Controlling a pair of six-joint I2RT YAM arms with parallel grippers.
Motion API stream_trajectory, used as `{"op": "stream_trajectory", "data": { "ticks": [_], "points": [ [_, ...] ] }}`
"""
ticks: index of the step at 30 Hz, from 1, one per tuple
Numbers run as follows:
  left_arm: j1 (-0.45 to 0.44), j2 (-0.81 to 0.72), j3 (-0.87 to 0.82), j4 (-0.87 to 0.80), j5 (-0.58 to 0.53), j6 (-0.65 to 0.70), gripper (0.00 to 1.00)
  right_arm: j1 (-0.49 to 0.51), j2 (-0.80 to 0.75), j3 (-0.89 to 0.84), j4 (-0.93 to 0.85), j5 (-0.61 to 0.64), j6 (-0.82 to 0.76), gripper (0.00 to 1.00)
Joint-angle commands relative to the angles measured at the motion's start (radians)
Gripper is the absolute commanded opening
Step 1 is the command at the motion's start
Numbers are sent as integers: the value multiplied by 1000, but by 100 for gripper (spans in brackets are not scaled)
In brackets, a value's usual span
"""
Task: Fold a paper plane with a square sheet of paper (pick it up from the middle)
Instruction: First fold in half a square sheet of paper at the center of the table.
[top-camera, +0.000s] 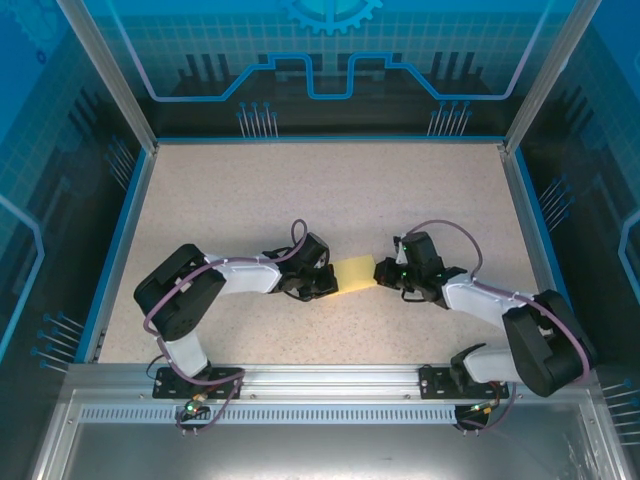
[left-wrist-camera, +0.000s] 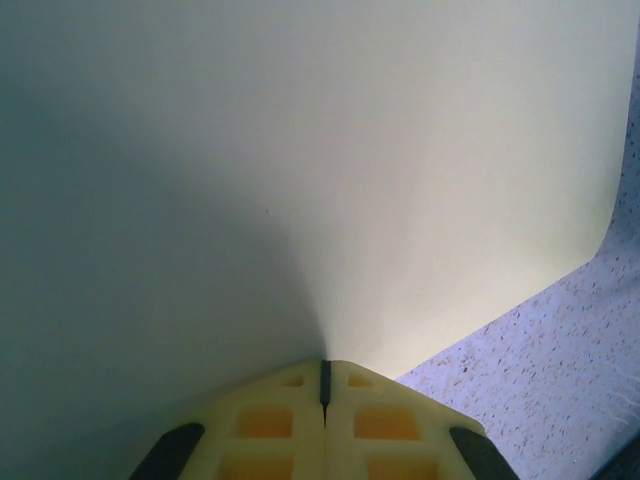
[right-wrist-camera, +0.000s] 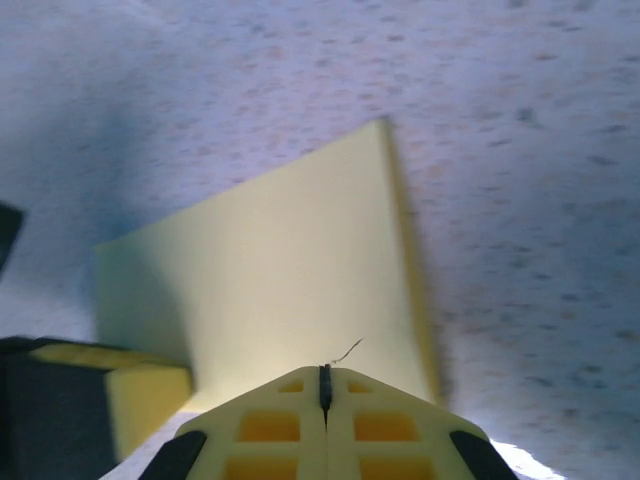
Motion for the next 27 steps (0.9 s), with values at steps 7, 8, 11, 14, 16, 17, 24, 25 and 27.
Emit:
{"op": "stream_trajectory", "data": {
  "ticks": [7,8,11,14,16,17,24,25,27],
  "points": [
    [-5,44,-15,-199,-74,-3,0,153,185,73,88,-68,89,0],
    [-6,42,-15,-201,-75,-2,0,157,205,80,92,-73,89,0],
    [-8,41,-18,-204,-75,-2,0,157,250,92,100,-75,85,0],
    [-6,42,-18,-207,-75,-5,0,138,266,90,87,-62,78,0],
    [-6,45,-17,-210,-75,-4,0,119,276,78,78,-50,77,0],
    [-6,46,-16,-211,-76,-4,0,109,279,70,80,-45,78,0],
    [-5,59,-15,-223,-80,-12,0,-4,221,-12,23,25,46,0],
    [-6,61,-16,-223,-79,-13,0,-20,204,-20,0,50,45,0],
    [-6,65,-16,-221,-80,-15,0,-39,172,-25,-46,93,53,0]
  ]
}}
